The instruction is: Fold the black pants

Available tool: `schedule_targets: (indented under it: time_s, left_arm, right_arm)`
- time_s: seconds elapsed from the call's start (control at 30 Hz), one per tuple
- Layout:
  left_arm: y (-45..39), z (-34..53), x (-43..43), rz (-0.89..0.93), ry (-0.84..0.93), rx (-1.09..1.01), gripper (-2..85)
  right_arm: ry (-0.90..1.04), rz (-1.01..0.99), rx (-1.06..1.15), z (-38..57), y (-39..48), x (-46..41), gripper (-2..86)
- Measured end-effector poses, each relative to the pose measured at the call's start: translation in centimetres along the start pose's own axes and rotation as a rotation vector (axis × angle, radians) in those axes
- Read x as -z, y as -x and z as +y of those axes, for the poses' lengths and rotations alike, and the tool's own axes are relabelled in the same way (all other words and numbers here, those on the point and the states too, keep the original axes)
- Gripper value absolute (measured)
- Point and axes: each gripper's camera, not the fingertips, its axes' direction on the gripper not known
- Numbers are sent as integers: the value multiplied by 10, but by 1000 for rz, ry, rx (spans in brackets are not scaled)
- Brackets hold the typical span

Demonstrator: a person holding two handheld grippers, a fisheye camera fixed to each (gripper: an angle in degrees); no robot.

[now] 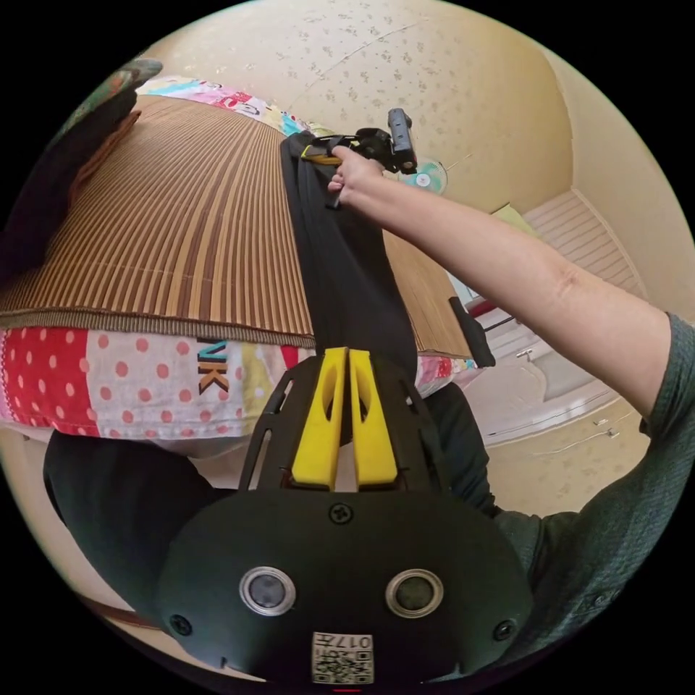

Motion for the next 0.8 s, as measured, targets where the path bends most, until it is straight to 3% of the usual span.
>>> schedule_targets:
  time_s: [0.13,0.33,0.8]
  left_arm:
    - [1,-2,-7,17,23,12,63]
    - [-15,-6,-10,-84,19,-25,70]
    - [-23,-13,-8,-110,-11,-22,79]
  right_arm:
    - [221,-44,20,-5,-17,-48,23]
    - [157,-7,113,-9,-9,-21,15]
    - [201,-124,-36,1,-75,-30,16]
